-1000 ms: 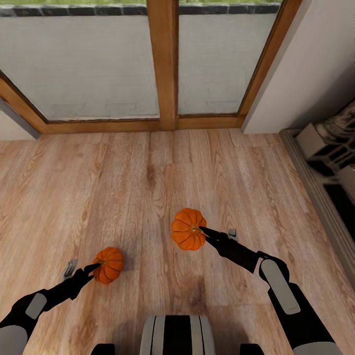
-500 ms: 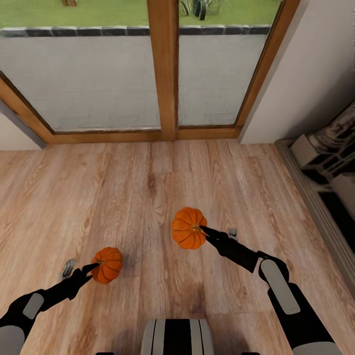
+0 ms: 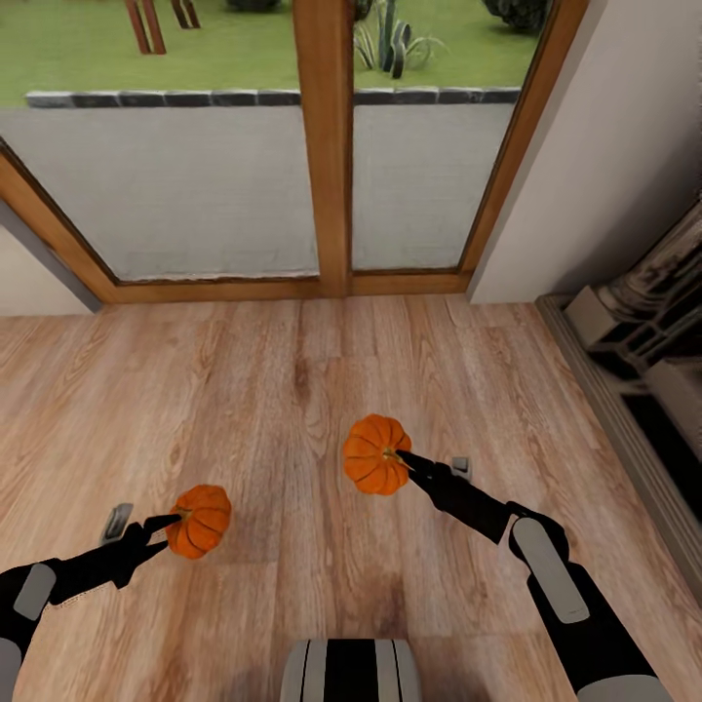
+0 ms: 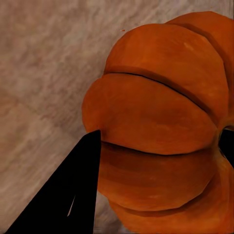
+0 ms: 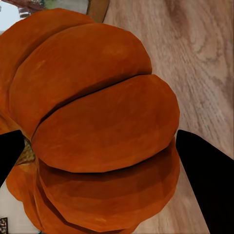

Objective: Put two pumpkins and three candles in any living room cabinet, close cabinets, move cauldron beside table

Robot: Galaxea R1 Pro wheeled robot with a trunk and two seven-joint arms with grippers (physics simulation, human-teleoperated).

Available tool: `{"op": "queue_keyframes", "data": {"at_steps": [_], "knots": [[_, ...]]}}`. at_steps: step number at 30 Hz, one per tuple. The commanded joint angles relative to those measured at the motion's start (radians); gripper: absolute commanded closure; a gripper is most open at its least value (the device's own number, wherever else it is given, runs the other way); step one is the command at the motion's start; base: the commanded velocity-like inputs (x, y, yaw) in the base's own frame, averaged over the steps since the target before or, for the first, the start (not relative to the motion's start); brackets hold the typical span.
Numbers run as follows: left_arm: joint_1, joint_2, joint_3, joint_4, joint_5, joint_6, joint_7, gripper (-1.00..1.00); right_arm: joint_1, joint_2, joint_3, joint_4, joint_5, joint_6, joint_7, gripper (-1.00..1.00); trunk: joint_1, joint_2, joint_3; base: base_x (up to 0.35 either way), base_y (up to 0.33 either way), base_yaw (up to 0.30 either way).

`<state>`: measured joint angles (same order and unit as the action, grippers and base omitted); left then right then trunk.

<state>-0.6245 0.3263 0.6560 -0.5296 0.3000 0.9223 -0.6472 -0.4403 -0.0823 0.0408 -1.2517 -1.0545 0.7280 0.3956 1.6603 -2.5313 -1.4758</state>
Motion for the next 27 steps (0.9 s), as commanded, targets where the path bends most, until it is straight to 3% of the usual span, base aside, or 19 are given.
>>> {"op": "queue_keyframes", "data": {"at_steps": [1,11,16,19,24,27], "knots": [[0.000,0.000,-0.001,-0.006,-0.006,0.009,0.004,1.00,0.000,0.000,0.001,0.001,0.001,-0.003,-0.004,1.00,0.000,0.000,0.004,0.000,0.000,0.000],[0.000,0.011,-0.001,-0.016,-0.004,0.056,0.000,1.00,-0.001,0.004,0.002,0.003,0.001,-0.010,-0.006,1.00,-0.005,0.003,0.043,-0.006,0.000,0.000],[0.000,0.015,-0.002,-0.017,-0.006,0.059,-0.051,1.00,-0.001,0.024,0.002,0.003,0.005,-0.010,-0.018,1.00,-0.007,0.004,0.062,-0.164,0.000,0.000],[0.000,0.016,-0.002,-0.017,-0.008,0.059,-0.064,1.00,-0.001,0.027,0.000,0.003,0.003,-0.006,-0.071,1.00,-0.008,0.004,0.074,-0.041,0.000,0.000],[0.000,0.016,-0.002,-0.017,-0.008,0.059,-0.069,1.00,-0.001,0.028,-0.002,-0.004,0.001,-0.003,-0.224,1.00,-0.011,0.006,0.093,-0.008,0.000,0.000],[0.000,0.017,-0.002,-0.017,-0.009,0.059,-0.069,1.00,-0.001,0.029,-0.002,-0.002,-0.002,-0.001,-0.266,1.00,-0.012,0.006,0.104,-0.001,0.000,0.000]]}}
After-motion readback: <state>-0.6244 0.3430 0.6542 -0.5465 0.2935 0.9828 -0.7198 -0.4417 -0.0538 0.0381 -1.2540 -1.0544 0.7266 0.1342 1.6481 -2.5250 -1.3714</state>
